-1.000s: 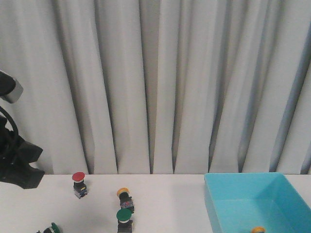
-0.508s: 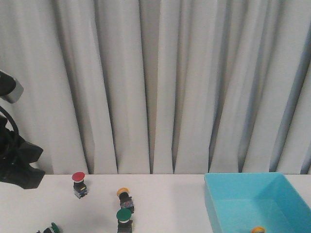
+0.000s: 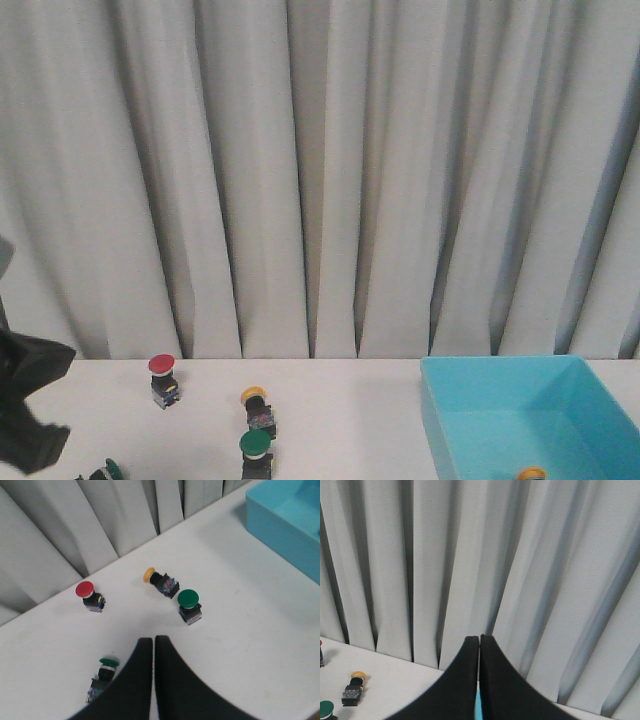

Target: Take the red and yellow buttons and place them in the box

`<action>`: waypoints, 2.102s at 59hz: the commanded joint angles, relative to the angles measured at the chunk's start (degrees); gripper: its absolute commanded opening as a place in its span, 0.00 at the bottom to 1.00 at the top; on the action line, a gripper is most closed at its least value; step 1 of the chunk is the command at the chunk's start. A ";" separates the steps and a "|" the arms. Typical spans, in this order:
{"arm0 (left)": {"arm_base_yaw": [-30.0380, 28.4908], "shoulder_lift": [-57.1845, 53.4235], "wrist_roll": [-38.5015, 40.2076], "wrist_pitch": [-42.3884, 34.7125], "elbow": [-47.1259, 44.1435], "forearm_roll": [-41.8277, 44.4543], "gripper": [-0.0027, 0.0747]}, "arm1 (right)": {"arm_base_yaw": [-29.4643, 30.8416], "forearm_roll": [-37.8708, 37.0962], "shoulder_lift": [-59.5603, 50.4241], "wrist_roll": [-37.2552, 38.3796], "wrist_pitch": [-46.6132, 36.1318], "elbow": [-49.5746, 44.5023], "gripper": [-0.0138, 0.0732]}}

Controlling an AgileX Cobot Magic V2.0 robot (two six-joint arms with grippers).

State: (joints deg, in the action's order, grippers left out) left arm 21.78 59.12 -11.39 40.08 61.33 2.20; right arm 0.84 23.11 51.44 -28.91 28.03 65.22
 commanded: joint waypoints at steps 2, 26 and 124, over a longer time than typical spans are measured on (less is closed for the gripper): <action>0.07 -10.47 0.61 -21.54 -13.08 -2.20 0.03 | -0.13 0.80 -0.31 -0.48 -3.91 1.51 0.15; -10.09 -46.78 10.65 -44.82 -57.43 -2.20 0.03 | -0.13 0.80 -0.31 -0.48 -3.85 1.51 0.15; -23.23 -60.62 18.05 -38.93 -63.45 6.21 0.03 | -0.13 0.80 -0.31 -0.48 -3.55 1.51 0.15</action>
State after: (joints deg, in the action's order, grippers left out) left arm -1.72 -0.67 6.00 5.35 -1.56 8.65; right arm 0.84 23.14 51.44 -28.91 28.26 65.21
